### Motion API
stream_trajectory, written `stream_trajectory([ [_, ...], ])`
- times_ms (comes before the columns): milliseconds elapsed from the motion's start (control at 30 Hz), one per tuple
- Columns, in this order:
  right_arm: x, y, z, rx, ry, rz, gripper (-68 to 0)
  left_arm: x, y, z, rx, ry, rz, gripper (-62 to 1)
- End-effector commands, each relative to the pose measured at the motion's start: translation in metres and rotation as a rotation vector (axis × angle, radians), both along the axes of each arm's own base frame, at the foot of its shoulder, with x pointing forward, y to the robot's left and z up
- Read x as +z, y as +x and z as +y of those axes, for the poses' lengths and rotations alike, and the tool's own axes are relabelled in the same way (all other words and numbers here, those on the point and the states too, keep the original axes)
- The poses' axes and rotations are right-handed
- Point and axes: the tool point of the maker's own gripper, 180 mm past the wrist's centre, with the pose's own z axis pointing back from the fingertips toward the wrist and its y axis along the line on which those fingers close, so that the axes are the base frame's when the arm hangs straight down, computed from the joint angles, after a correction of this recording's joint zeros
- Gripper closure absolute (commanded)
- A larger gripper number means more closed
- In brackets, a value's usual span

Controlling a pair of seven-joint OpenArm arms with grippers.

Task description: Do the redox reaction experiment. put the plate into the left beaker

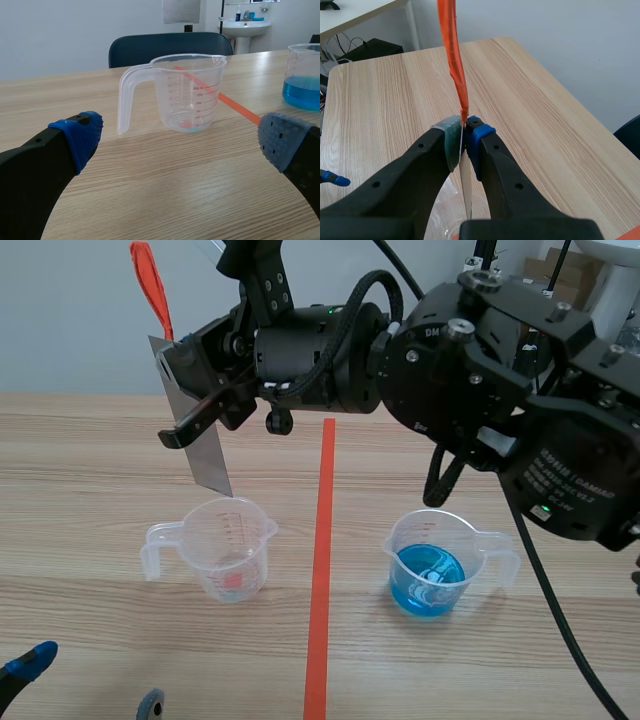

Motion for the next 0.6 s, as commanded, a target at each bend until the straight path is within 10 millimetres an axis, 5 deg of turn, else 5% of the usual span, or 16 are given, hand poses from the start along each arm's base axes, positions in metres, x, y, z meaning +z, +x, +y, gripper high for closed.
stream_trajectory([
  [0,0.0147,0.0008,0.0009,0.004,0.037,-0.025,-0.6,0.0101,-0.0025,0.0032,-0.001,-0.010,-0.049,-62.3],
  [567,0.0182,0.0007,0.0011,0.005,0.055,-0.034,-0.6,0.0101,-0.0025,0.0032,-0.001,-0.010,-0.049,-62.3],
])
